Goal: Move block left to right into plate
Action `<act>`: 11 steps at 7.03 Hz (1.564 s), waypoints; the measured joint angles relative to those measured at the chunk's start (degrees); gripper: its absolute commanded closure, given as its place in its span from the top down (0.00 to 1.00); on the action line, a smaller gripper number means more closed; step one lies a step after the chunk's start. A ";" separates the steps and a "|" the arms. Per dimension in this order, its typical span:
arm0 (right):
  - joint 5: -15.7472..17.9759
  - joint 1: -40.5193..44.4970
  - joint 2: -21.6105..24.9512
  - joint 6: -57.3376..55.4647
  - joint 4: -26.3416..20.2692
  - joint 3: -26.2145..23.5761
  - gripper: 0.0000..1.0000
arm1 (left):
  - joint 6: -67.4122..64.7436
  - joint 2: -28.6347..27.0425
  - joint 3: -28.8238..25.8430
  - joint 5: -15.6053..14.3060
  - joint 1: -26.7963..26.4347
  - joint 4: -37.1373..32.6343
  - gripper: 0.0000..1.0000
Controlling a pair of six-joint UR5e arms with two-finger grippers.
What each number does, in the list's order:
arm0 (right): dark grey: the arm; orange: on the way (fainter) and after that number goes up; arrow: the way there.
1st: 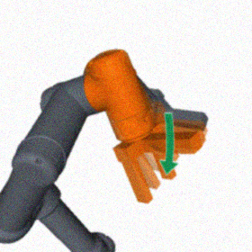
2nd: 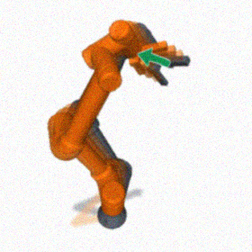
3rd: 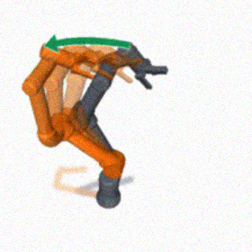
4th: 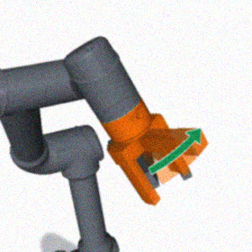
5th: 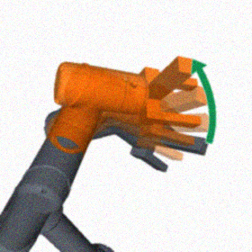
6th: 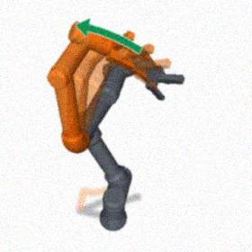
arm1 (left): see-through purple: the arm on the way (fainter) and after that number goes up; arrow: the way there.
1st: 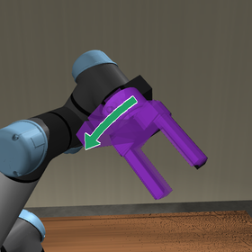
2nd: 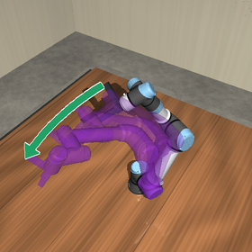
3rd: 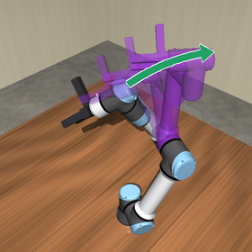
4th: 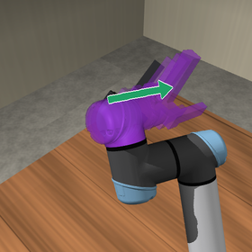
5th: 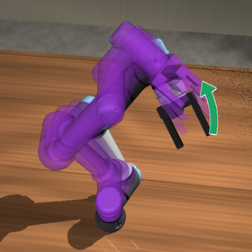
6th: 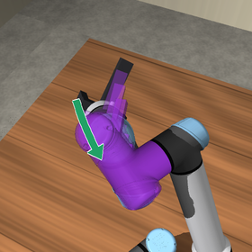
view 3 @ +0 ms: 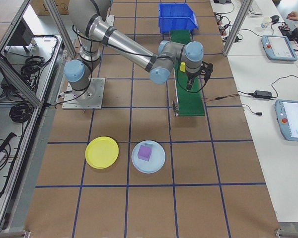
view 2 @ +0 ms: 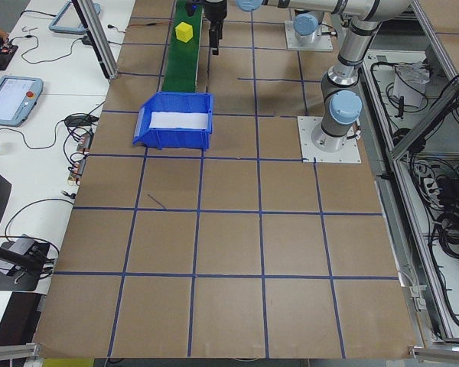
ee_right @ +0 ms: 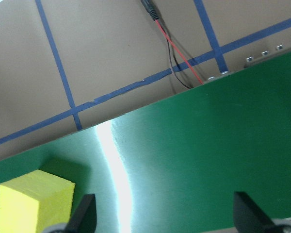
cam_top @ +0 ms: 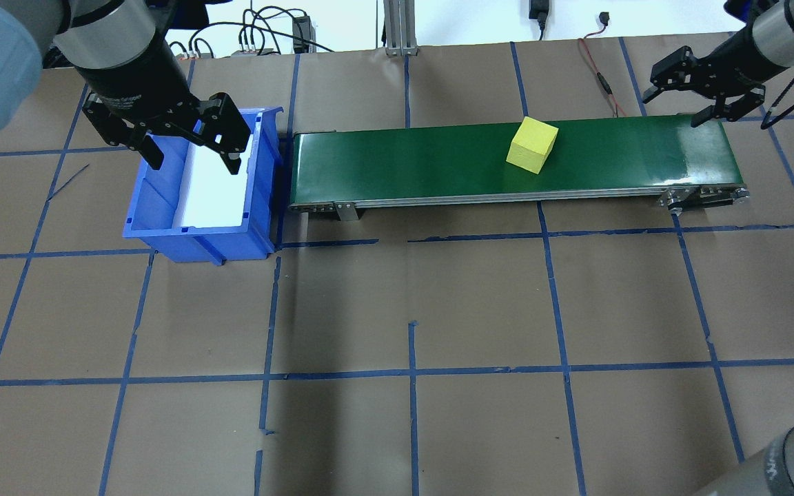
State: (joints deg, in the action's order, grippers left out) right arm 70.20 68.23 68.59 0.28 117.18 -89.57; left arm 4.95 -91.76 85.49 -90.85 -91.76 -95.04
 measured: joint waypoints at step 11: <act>-0.68 5.68 -5.11 -9.74 8.40 -0.90 1.00 | 0.06 0.93 2.13 0.10 1.99 0.03 1.00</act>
State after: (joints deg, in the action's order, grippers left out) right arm 69.52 73.91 63.48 -9.46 125.58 -90.46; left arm 5.01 -90.83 87.62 -90.75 -89.78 -95.01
